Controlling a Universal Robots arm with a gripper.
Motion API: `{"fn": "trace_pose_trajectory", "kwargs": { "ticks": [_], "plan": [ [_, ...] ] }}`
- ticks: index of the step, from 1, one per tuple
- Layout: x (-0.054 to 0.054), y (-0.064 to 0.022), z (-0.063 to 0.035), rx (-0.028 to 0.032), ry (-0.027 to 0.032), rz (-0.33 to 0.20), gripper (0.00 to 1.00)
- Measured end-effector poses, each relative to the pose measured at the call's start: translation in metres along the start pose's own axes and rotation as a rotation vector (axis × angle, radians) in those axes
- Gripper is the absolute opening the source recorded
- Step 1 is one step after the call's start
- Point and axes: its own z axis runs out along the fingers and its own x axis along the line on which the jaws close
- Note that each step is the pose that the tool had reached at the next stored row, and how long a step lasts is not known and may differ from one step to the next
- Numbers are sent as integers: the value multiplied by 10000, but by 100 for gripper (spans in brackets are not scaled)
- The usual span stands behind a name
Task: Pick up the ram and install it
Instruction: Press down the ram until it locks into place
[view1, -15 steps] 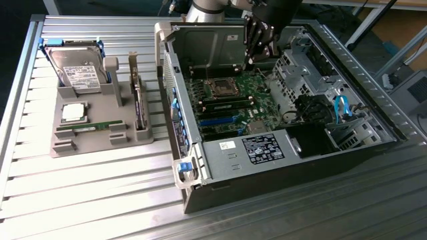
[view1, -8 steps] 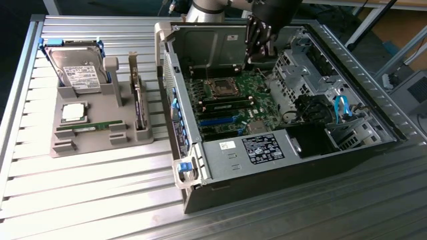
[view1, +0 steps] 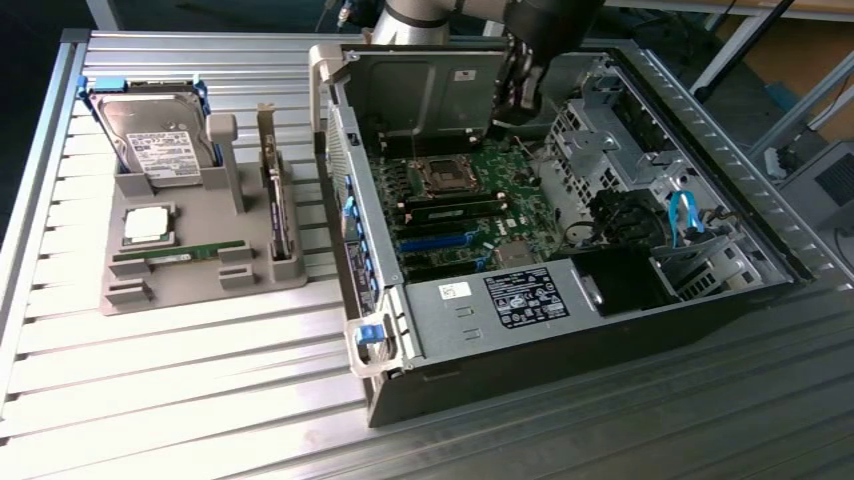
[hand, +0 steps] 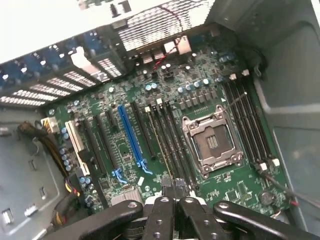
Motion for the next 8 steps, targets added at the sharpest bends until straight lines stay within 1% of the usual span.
{"fn": "trace_pose_trajectory", "kwargs": {
  "ticks": [4, 6, 7, 8],
  "plan": [
    [0, 0, 0, 1, -42, 1327, 10],
    [0, 0, 0, 2, -56, 1703, 10],
    [0, 0, 0, 3, -65, 1980, 10],
    [0, 0, 0, 3, -80, 2443, 10]
  ]
}}
